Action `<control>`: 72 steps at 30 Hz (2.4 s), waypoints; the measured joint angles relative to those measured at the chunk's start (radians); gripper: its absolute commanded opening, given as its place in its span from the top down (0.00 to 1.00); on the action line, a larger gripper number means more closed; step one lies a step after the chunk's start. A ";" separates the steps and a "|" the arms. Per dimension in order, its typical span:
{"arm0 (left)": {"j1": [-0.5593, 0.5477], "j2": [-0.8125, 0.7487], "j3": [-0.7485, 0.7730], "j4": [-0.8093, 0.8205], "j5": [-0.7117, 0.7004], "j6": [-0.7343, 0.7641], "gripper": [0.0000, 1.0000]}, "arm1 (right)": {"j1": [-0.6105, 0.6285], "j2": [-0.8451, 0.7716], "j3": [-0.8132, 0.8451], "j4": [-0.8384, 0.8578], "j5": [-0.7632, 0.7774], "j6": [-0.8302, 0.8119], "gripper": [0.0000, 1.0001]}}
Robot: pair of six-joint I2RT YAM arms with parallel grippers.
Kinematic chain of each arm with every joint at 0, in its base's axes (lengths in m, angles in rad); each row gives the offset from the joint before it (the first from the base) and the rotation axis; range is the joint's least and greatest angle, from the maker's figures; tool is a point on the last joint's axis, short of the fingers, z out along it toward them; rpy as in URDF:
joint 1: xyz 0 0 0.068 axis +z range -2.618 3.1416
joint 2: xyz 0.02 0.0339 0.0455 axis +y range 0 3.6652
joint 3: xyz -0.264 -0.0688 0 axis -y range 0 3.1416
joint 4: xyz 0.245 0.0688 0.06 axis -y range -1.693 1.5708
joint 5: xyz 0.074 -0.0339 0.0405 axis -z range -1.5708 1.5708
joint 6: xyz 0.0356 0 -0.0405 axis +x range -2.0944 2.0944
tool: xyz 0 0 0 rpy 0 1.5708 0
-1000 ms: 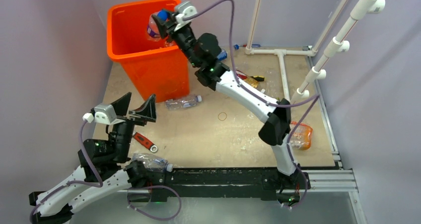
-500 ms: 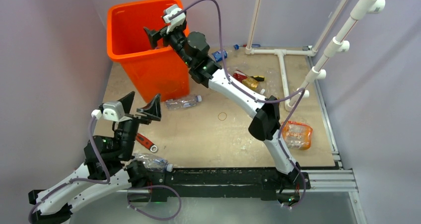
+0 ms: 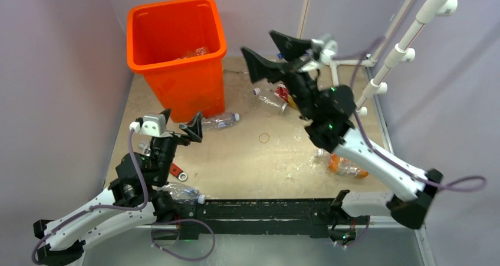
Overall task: Put the plastic bottles in the bin
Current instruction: Place the plastic bottle in the trash bin, then pick up the plastic bottle at the center of the board.
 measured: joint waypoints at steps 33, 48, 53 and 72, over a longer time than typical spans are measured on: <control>0.005 0.123 0.034 -0.077 0.002 -0.038 0.07 | -0.290 0.616 -0.647 0.372 -0.201 1.080 0.26; 0.005 0.112 0.034 -0.077 0.004 -0.047 0.07 | -0.217 0.780 -0.456 0.354 -0.122 1.265 0.29; 0.005 0.112 0.034 -0.077 0.006 -0.048 0.07 | -0.193 0.785 -0.451 0.335 -0.089 1.282 0.26; 0.005 0.107 0.036 -0.079 0.027 -0.058 0.07 | -0.182 0.735 -0.520 0.274 -0.051 1.309 0.25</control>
